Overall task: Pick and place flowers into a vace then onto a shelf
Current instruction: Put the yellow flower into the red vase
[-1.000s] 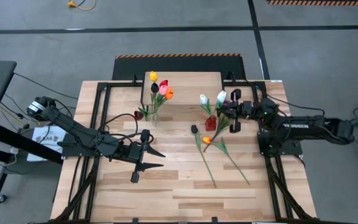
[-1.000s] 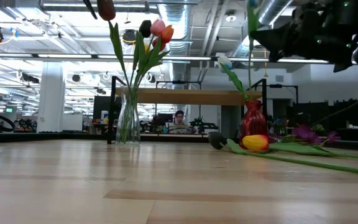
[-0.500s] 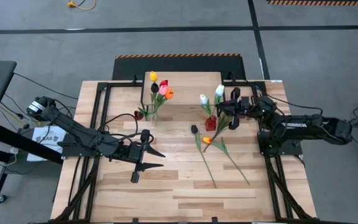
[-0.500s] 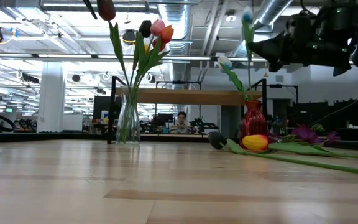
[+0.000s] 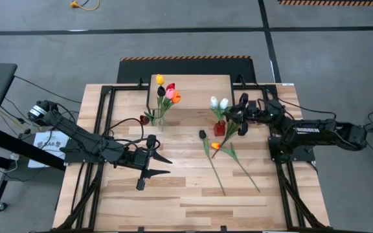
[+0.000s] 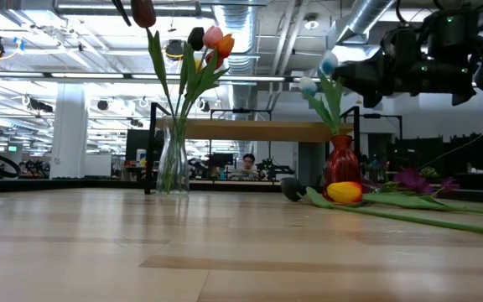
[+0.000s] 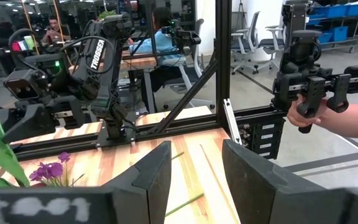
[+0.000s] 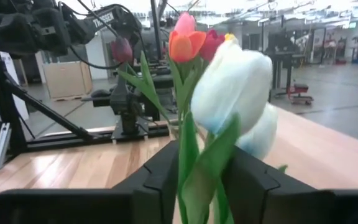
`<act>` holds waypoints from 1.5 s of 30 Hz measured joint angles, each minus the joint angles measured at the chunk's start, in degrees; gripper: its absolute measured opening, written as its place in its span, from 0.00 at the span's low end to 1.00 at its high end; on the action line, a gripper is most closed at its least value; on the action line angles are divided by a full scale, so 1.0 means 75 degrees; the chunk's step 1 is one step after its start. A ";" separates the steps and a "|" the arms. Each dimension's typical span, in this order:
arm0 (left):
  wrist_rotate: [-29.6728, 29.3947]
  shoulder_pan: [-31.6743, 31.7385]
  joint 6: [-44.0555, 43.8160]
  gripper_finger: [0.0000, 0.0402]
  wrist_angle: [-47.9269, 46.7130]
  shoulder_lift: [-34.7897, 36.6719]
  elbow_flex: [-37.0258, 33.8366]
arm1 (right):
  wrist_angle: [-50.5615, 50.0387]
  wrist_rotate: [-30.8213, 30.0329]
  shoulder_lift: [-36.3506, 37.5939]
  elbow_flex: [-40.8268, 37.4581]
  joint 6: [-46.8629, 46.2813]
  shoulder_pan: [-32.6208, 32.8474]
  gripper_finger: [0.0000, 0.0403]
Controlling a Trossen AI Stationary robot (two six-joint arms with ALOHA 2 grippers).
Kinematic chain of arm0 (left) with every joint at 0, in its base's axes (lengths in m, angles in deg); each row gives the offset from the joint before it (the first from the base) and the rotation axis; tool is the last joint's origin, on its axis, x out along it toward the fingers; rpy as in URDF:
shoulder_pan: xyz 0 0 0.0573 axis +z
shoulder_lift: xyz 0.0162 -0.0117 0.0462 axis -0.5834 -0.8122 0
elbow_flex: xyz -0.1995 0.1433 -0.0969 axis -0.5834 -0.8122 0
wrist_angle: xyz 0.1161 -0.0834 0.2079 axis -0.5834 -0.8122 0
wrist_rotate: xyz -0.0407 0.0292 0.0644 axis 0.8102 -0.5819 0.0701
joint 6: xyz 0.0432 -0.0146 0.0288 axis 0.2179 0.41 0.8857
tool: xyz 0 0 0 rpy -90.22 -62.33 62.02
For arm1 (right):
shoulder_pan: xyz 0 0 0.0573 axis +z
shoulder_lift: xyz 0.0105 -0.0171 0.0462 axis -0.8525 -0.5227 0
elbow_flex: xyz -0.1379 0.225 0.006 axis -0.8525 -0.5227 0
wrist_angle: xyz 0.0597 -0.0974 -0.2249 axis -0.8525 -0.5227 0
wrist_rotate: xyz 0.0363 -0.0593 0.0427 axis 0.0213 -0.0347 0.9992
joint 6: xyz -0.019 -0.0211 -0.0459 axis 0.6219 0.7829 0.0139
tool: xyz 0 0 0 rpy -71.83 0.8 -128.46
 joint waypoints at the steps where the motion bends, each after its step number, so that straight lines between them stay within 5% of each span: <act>1: 0.0000 0.0000 -0.0001 0.34 0.0000 0.0000 0.0000 | -0.0071 0.0001 0.0004 0.0000 -0.0010 0.0000 0.28; 17: 0.0002 0.0000 0.0000 0.34 0.0000 0.0000 0.0000 | -0.2856 0.0120 0.1573 0.0001 0.0074 0.0115 0.39; 26: 0.0003 0.0000 0.0009 0.34 0.0000 0.0000 0.0000 | -0.4500 0.0135 0.2640 0.0003 -0.0202 0.1648 0.35; 35: 0.0003 0.0000 0.0045 0.34 0.0000 0.0000 0.0000 | -0.6586 -0.1872 0.2690 0.0003 -0.1282 0.3818 0.29; 45: 0.0017 0.0000 0.0055 0.34 -0.0047 0.0000 0.0000 | -0.8157 -0.3223 0.2687 0.0003 -0.3127 0.5408 0.35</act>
